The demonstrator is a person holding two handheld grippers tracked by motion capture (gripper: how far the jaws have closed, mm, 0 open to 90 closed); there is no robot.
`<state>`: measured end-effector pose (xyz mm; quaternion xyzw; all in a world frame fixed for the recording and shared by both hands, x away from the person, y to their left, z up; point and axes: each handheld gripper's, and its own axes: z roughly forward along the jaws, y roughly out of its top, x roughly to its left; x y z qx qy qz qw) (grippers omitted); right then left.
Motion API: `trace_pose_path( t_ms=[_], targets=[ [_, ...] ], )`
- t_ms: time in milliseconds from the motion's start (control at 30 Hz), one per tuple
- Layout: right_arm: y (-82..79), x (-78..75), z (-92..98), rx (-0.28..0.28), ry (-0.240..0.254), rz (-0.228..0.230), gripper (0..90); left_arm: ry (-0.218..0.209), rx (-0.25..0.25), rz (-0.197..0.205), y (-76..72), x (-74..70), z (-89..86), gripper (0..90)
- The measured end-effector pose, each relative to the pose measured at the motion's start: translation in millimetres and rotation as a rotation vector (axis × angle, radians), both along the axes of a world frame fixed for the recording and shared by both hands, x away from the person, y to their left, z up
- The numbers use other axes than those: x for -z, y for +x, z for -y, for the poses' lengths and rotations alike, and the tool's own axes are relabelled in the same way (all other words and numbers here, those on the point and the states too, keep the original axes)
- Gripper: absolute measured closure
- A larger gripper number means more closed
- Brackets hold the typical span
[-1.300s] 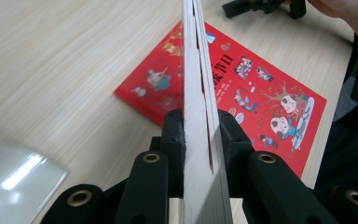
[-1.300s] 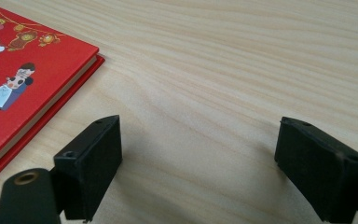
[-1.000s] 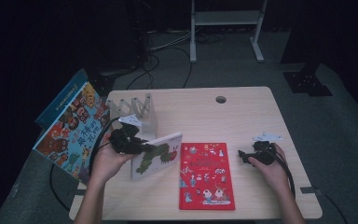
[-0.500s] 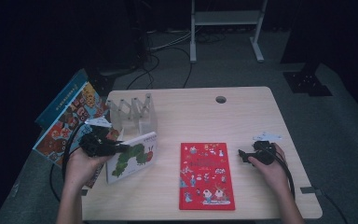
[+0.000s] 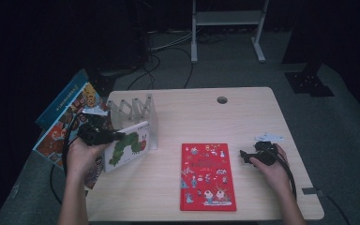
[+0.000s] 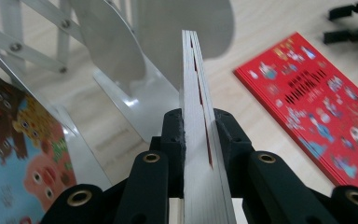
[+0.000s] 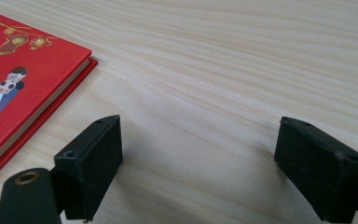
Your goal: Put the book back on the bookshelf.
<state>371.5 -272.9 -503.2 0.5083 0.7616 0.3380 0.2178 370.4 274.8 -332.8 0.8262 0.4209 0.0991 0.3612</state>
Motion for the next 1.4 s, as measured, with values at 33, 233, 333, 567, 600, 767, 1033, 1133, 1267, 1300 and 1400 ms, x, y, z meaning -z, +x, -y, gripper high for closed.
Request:
trace_pose_path(
  t_ms=[33, 233, 333, 567, 600, 767, 1033, 1133, 1267, 1300, 1400],
  targets=[
    [0.0, 0.0, 0.0, 0.000, 0.000, 0.000, 14.1, 0.003, -0.010, 0.005, 4.8, 0.7, 1.4, 75.3],
    [0.0, 0.0, 0.0, 0.000, 0.000, 0.000, 14.1, -0.006, -0.031, 0.038, 23.1, 6.8, 10.1, 75.3],
    [0.0, 0.0, 0.0, 0.000, 0.000, 0.000, 14.1, -0.009, -0.046, 0.049, 30.0, 9.5, 15.5, 75.3],
    [0.0, 0.0, -0.1, 0.000, 0.000, 0.000, 14.1, 0.006, -0.082, 0.102, 37.4, 17.9, 24.6, 75.2],
    [0.0, 0.0, -0.1, 0.000, 0.000, 0.000, 14.0, 0.000, -0.088, 0.104, 37.1, 18.9, 24.9, 75.2],
    [0.0, 0.0, -0.1, 0.000, 0.000, 0.000, 14.1, 0.011, -0.094, 0.102, 35.1, 21.4, 25.5, 75.1],
    [0.0, 0.0, -0.1, 0.000, 0.000, 0.000, 14.1, 0.045, -0.106, 0.080, 31.9, 33.5, 29.9, 75.0],
    [0.0, 0.0, -0.1, 0.000, 0.000, 0.001, 14.1, 0.058, -0.105, 0.068, 34.3, 38.0, 30.7, 75.0],
    [0.0, 0.0, -0.1, 0.000, 0.000, 0.000, 14.1, 0.063, -0.114, 0.056, 37.2, 44.4, 33.7, 74.9],
    [0.0, 0.0, -0.1, -0.001, -0.001, 0.001, 14.1, 0.064, -0.115, 0.054, 37.6, 44.2, 33.7, 74.9],
    [0.0, 0.0, -0.1, 0.000, 0.000, 0.000, 14.1, 0.080, -0.109, 0.042, 38.5, 44.2, 34.7, 74.8]
  ],
)
